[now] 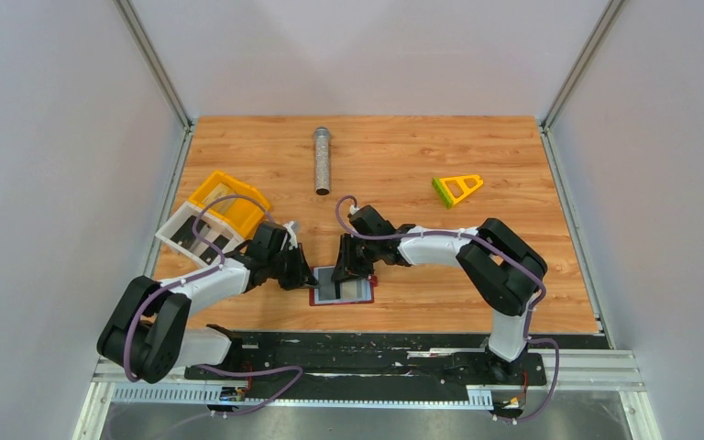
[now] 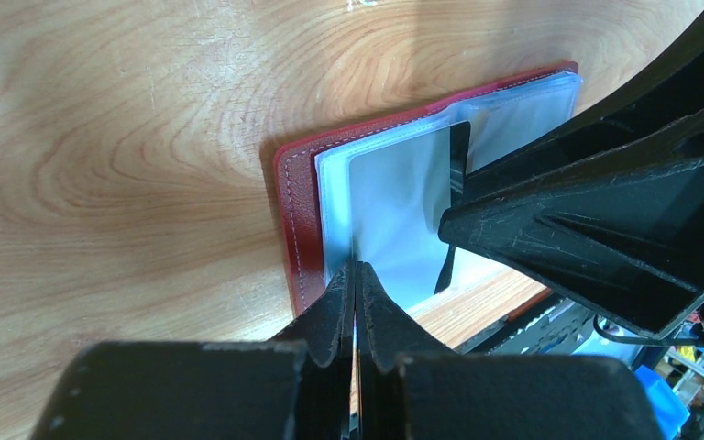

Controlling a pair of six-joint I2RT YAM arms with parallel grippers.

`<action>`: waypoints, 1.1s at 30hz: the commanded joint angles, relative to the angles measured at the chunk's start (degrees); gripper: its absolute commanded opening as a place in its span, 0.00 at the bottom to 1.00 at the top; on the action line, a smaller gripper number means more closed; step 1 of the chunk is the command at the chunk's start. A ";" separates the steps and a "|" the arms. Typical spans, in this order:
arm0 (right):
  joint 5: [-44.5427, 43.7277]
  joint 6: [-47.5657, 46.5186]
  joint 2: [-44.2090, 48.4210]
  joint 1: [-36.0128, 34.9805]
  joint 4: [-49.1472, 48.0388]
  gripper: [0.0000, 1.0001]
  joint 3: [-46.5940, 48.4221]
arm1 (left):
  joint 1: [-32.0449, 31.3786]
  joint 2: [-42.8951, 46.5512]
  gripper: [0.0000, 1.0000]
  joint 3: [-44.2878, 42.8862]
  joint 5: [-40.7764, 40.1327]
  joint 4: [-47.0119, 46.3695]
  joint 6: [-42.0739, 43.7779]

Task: Take the credit cards out of the card holder
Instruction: Remove the credit card from the card holder.

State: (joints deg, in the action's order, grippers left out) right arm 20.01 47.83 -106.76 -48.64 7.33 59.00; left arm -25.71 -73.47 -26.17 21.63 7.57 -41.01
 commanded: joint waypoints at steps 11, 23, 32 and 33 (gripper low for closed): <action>0.29 -2.61 0.52 -0.25 -5.02 0.00 -1.40 | 0.14 -2.06 0.03 0.22 -1.86 0.58 1.11; 0.18 -3.82 4.13 1.27 -5.06 0.00 -4.72 | 0.14 -3.69 0.03 -0.62 -3.07 2.33 1.45; 2.37 -5.02 6.72 2.81 -5.88 0.00 -6.91 | 0.10 -3.79 0.04 -1.41 -2.32 2.06 1.36; 2.85 -5.08 6.74 2.92 -6.25 0.00 -6.96 | 0.13 -3.83 0.04 -1.42 -1.95 1.73 1.30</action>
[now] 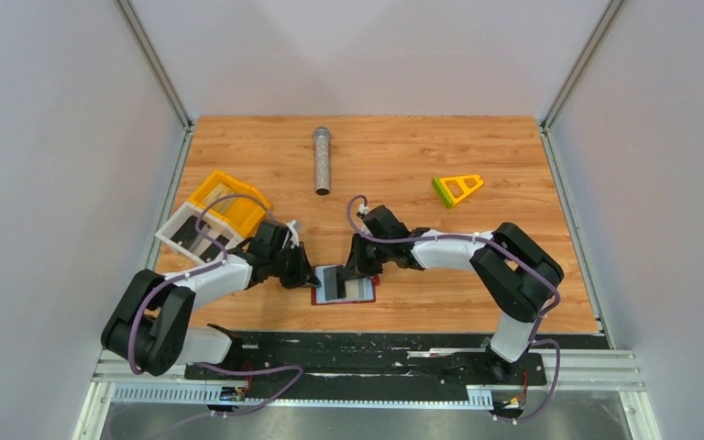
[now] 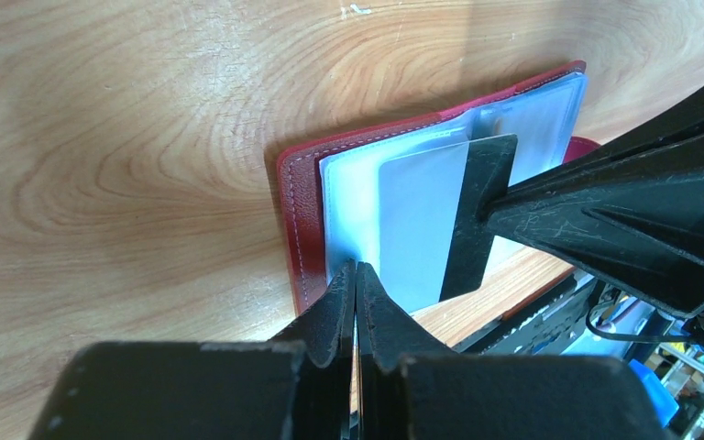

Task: Take the credit cards out of the card holder
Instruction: Remove the credit card from the card holder.

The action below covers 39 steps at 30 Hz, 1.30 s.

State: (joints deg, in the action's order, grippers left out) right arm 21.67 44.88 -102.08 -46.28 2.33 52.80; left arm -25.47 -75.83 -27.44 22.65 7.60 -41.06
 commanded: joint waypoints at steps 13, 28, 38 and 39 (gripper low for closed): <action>1.24 -5.32 8.99 4.26 2.59 0.00 -4.44 | -0.10 -2.16 0.06 -1.62 -1.56 2.60 2.08; -9.94 -22.71 18.86 0.61 6.76 0.00 -0.99 | -0.10 5.35 0.31 -6.52 4.95 4.36 -2.67; -27.05 -46.29 28.67 -8.01 -11.31 0.00 -10.07 | 0.35 17.72 0.62 -9.84 2.47 8.78 -16.60; -26.95 -47.92 29.56 -8.37 -12.58 0.00 -10.91 | 0.43 19.62 0.65 -9.85 2.48 8.77 -18.84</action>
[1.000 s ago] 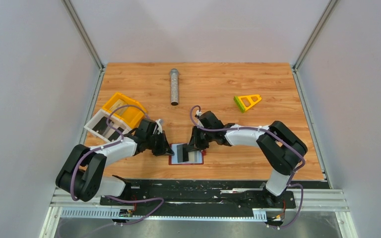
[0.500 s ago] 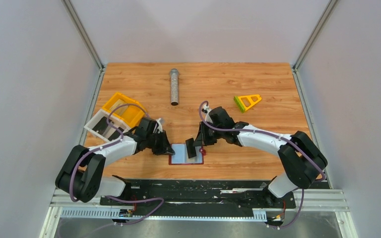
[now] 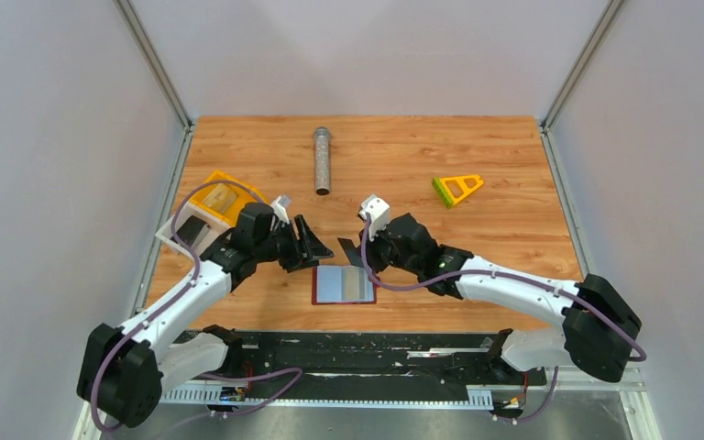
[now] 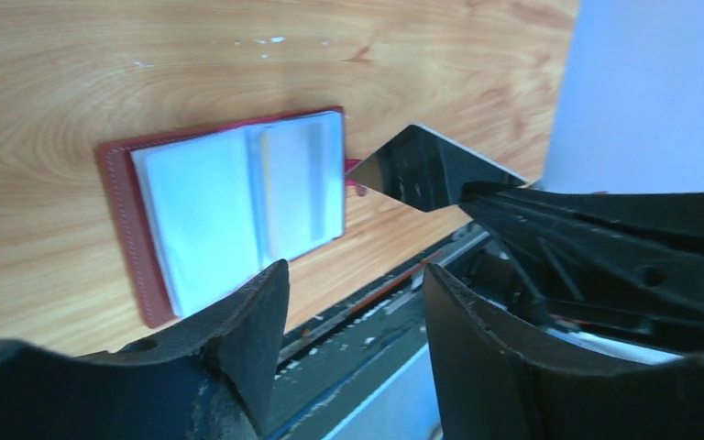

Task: Take the credit cards out of the card holder
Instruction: Remove the credit card from the card holder, then place the credit card in the storage box.

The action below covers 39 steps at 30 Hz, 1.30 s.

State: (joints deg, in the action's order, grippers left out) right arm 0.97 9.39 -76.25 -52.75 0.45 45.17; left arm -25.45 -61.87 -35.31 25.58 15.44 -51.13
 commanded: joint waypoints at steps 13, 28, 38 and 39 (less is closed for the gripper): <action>-15.52 -31.68 7.00 -13.16 -25.52 0.00 -10.45 | 0.93 8.60 0.74 1.13 5.63 -9.66 -24.95; -21.20 -35.73 3.00 -17.82 -25.01 0.00 -8.50 | 0.94 9.44 0.55 5.39 5.97 -15.08 -29.82; -23.02 -37.10 0.83 -18.95 -24.98 0.00 -7.73 | 0.93 10.24 0.19 7.88 6.22 -18.23 -32.09; -23.23 -37.53 0.68 -19.15 -25.04 0.00 -7.77 | 0.93 10.13 0.17 7.93 6.27 -18.29 -32.05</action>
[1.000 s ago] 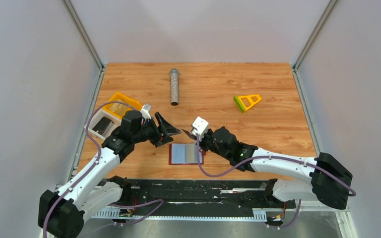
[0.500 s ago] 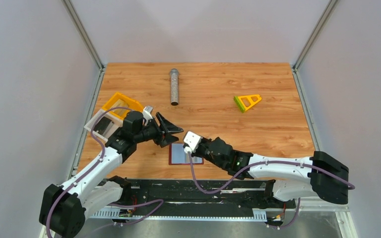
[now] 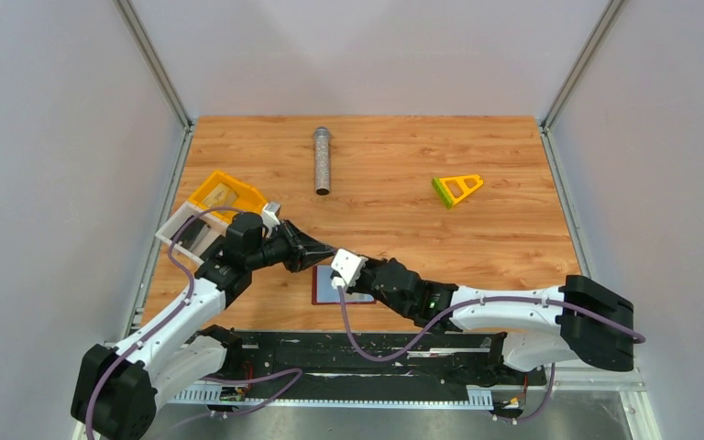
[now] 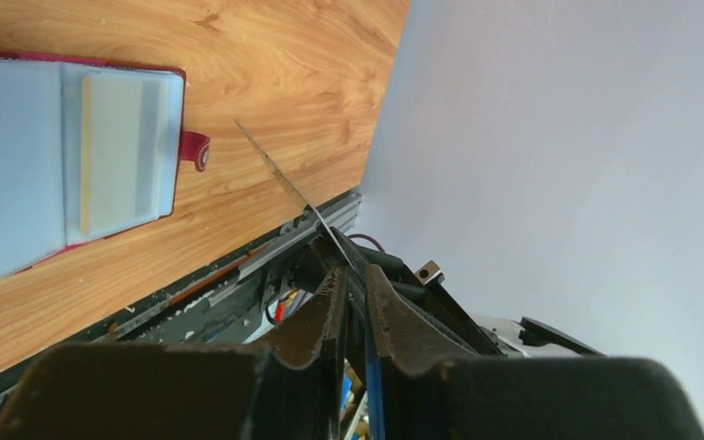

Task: Take the credit cards out of the card holder
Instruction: Place the credit card in the storage box.

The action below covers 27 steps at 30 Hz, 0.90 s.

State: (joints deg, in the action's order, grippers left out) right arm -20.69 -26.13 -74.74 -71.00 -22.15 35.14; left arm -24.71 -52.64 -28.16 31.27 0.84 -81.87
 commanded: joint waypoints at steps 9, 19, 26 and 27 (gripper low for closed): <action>-2.79 -6.56 -1.33 -2.27 -5.69 0.00 0.26 | 0.19 -1.05 0.30 0.36 1.37 -2.20 -0.14; -3.41 -6.81 -1.91 -2.83 -5.54 0.00 0.22 | 0.27 -2.93 0.09 -0.02 1.46 -1.98 2.56; -2.17 8.12 1.64 -2.01 7.57 0.38 3.36 | 0.68 -3.38 0.00 -0.08 0.08 -5.91 15.03; -0.90 11.20 2.89 -1.44 9.84 0.39 3.87 | 0.71 -3.88 0.00 -0.50 0.53 -5.69 17.12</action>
State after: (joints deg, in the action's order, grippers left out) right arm -23.75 -27.00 -76.36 -73.41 -20.32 35.59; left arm -24.34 -55.81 -27.38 31.97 -1.08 -75.40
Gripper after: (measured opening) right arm 0.350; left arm 0.009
